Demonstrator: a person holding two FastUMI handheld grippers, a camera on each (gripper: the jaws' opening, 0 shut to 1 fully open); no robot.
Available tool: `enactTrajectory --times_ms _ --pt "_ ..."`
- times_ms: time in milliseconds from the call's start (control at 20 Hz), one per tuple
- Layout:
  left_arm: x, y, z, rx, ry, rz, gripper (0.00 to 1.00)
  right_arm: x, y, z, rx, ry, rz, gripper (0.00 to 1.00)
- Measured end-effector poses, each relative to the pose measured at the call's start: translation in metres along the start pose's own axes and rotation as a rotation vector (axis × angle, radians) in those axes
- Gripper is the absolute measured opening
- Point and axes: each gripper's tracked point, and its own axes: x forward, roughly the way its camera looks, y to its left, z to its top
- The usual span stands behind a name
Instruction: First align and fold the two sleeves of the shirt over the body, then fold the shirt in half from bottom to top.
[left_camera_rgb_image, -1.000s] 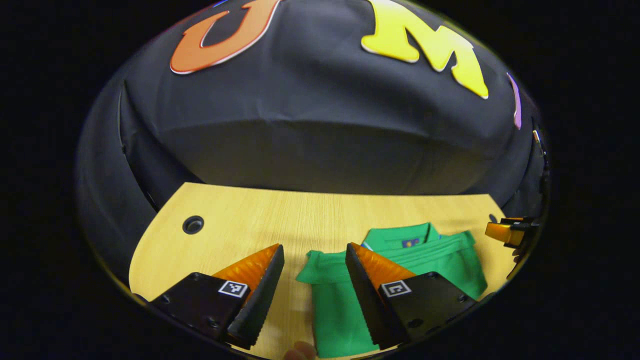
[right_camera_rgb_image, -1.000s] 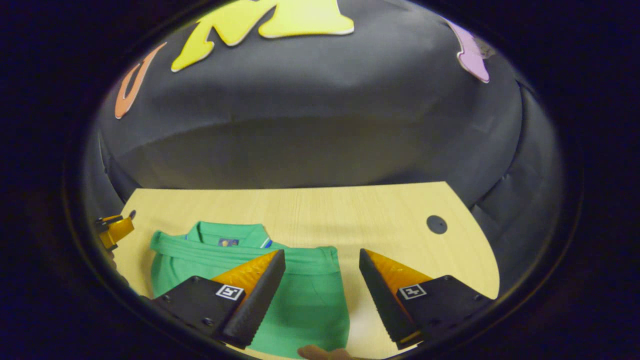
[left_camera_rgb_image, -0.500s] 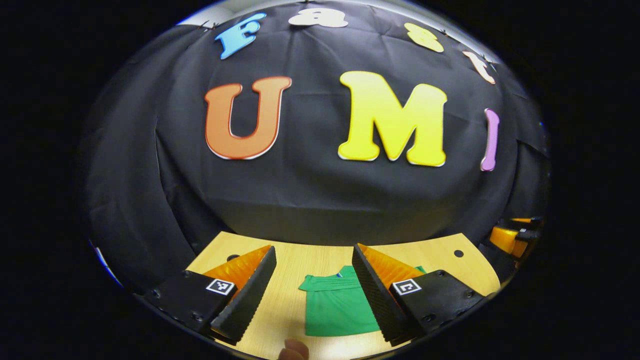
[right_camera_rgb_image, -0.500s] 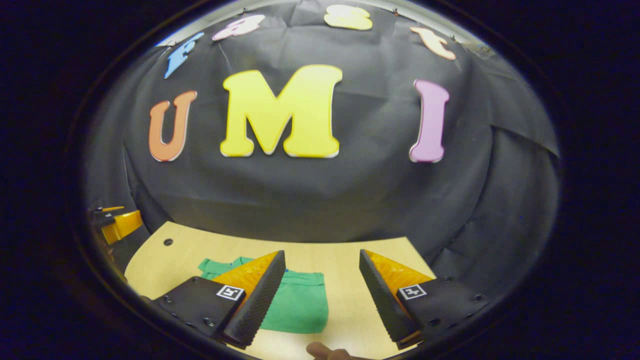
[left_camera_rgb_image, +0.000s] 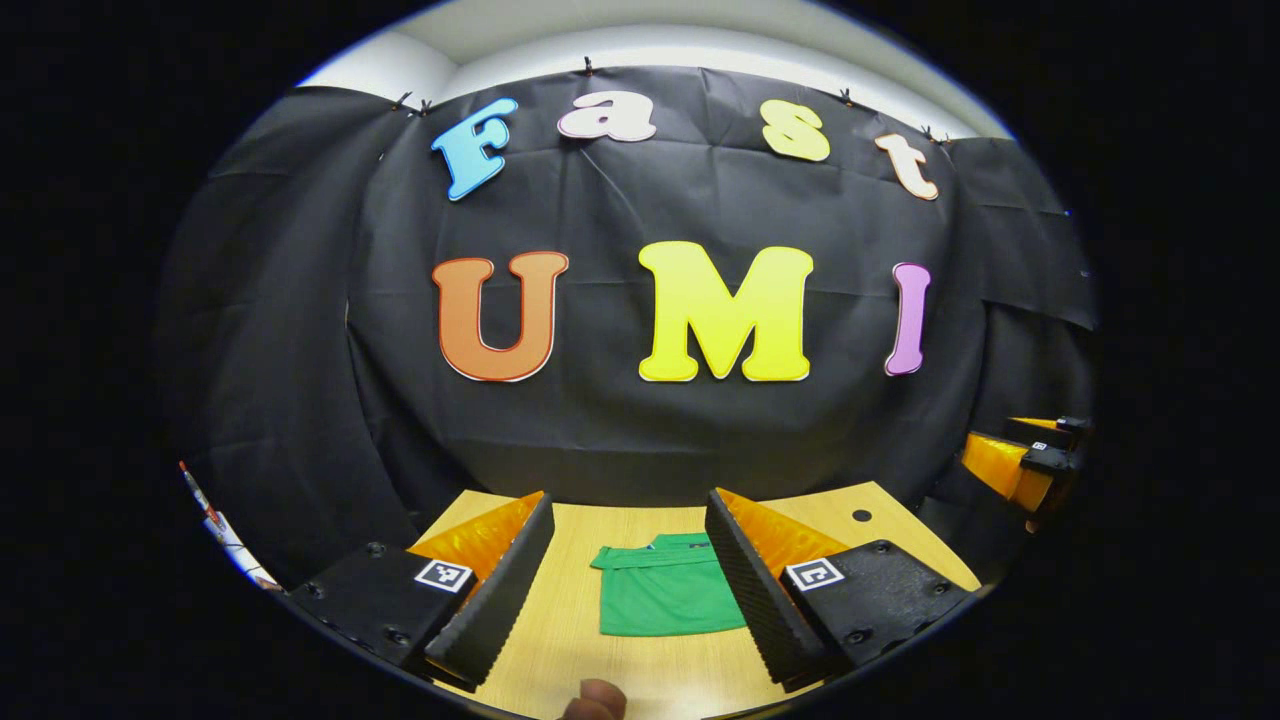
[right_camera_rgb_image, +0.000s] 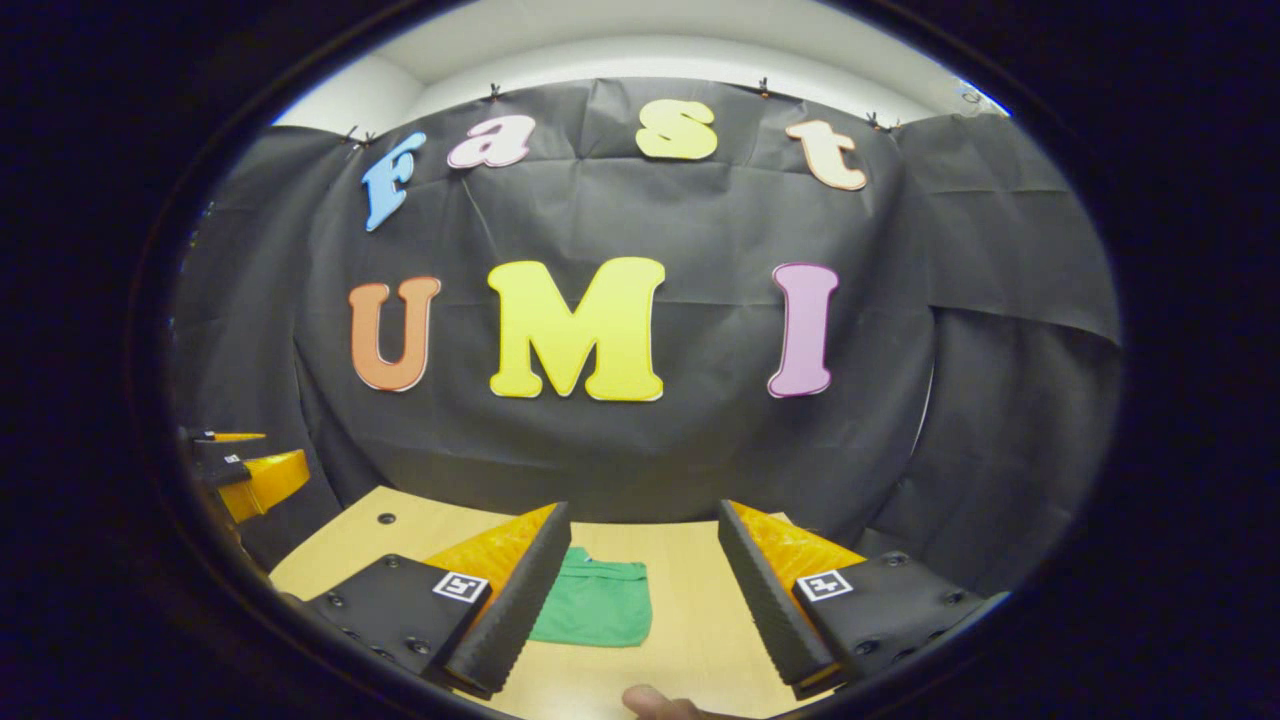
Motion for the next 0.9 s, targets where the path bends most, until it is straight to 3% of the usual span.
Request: enactTrajectory --times_ms 150,350,500,700,900 --pt "-0.026 0.002 -0.009 -0.033 0.015 0.018 0.98 -0.034 -0.001 -0.001 0.016 -0.02 0.023 0.95" --pt "-0.056 0.002 -0.006 0.008 -0.032 0.035 0.98 -0.063 0.009 -0.024 -0.01 -0.01 0.062 0.94" --pt "-0.073 -0.001 0.004 0.027 -0.074 0.032 0.98 -0.077 0.019 -0.035 -0.02 -0.002 0.085 0.94" --pt "-0.084 -0.011 -0.003 -0.018 -0.07 0.024 0.98 -0.086 0.029 -0.034 -0.043 -0.03 0.12 0.96" --pt "-0.083 -0.015 -0.012 -0.001 -0.053 0.019 0.98 -0.089 0.035 -0.033 -0.07 -0.056 0.136 0.96"
